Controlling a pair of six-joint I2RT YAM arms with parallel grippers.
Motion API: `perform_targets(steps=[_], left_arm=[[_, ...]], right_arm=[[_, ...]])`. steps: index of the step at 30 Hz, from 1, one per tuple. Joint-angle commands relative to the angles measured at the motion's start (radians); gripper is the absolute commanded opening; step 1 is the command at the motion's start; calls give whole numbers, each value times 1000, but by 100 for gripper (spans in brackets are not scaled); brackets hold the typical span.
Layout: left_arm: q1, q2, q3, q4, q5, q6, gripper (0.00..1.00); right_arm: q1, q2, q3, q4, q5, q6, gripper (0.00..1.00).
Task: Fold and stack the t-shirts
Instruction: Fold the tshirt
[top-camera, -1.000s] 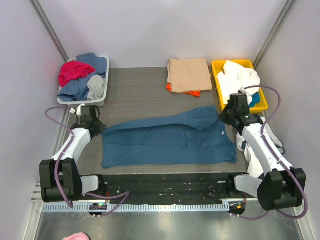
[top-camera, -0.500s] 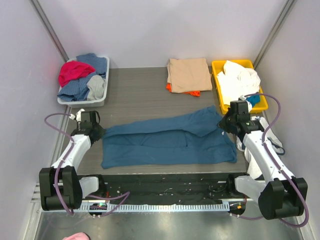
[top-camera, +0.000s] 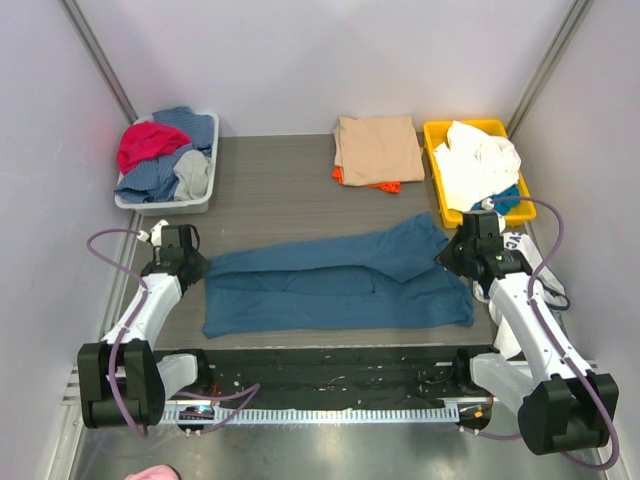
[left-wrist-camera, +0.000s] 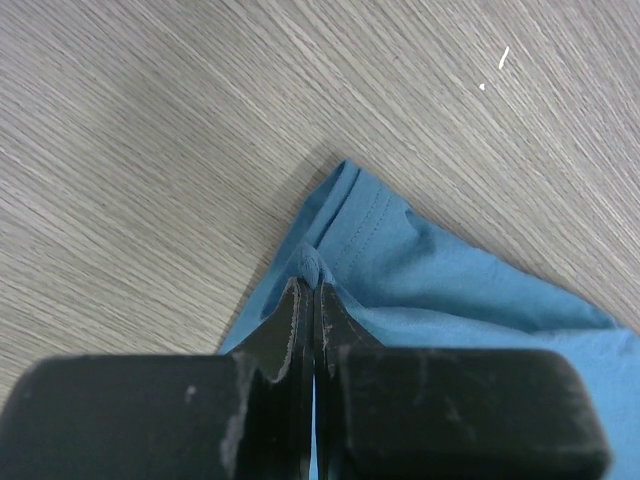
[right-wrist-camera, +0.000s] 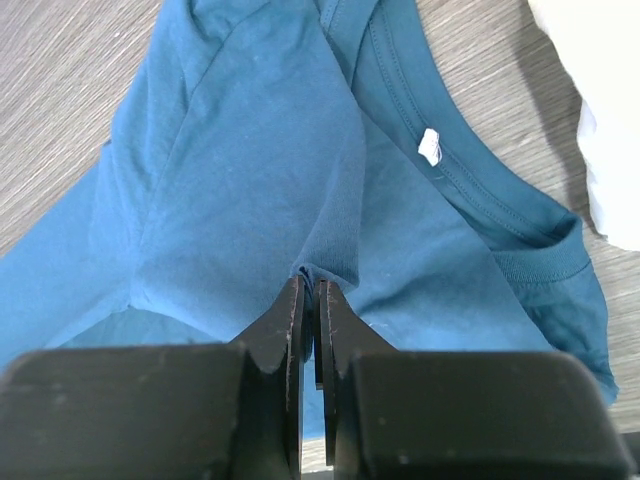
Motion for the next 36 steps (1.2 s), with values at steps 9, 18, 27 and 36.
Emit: perform_targets(steps=[9, 18, 27, 36], left_arm=[[5, -59, -8, -33, -40, -19, 0], [4, -116, -40, -60, -29, -38, 0], [5, -148, -64, -82, -32, -47, 0], [5, -173, -83, -103, -37, -50, 0]], right_arm=[[-5, -85, -7, -62, -12, 19, 1], [-5, -118, -29, -83, -20, 20, 1], [-5, -147, -41, -106, -35, 26, 1], [-5, -187, -70, -131, -49, 48, 1]])
